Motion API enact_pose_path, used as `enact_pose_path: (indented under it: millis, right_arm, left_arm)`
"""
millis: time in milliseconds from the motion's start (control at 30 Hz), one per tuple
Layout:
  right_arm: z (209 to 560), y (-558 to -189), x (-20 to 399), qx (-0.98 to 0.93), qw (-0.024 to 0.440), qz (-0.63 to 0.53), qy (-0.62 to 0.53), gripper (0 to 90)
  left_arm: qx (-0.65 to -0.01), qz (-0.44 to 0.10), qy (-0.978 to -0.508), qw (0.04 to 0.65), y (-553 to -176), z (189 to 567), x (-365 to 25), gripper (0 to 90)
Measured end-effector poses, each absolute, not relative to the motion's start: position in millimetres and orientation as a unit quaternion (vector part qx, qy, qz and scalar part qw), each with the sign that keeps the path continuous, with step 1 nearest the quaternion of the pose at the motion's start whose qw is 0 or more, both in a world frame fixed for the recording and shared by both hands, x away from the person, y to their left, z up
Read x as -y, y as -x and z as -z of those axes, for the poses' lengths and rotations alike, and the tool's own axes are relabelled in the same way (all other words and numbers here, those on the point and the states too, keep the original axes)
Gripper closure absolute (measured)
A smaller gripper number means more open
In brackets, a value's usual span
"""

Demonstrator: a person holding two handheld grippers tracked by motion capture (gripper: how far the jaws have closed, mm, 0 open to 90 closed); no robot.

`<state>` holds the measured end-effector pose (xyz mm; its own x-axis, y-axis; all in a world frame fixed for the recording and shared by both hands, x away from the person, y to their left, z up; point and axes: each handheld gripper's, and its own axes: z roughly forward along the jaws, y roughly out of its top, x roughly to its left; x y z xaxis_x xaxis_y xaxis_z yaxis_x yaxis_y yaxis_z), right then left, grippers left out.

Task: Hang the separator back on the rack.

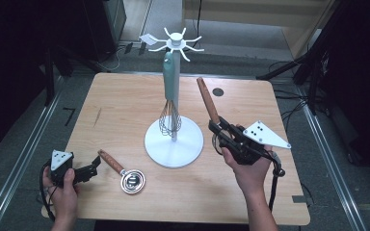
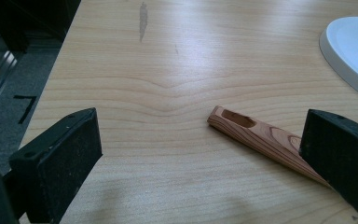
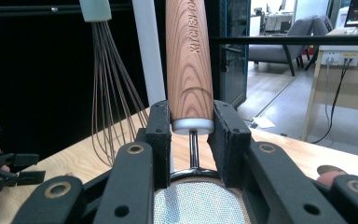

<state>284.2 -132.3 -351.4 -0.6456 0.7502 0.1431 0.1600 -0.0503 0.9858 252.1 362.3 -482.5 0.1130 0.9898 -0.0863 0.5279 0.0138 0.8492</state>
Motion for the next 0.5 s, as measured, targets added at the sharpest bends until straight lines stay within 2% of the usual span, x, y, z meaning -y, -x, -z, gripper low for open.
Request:
enact_pose_path:
  millis: [500]
  right_arm:
    - [334.8,-291.4,127.7,-0.633,0.245,-0.648,-0.346,71.9]
  left_arm:
    - [-0.596,-0.296,-0.637,0.389,-252.2,482.5,-362.5,0.0]
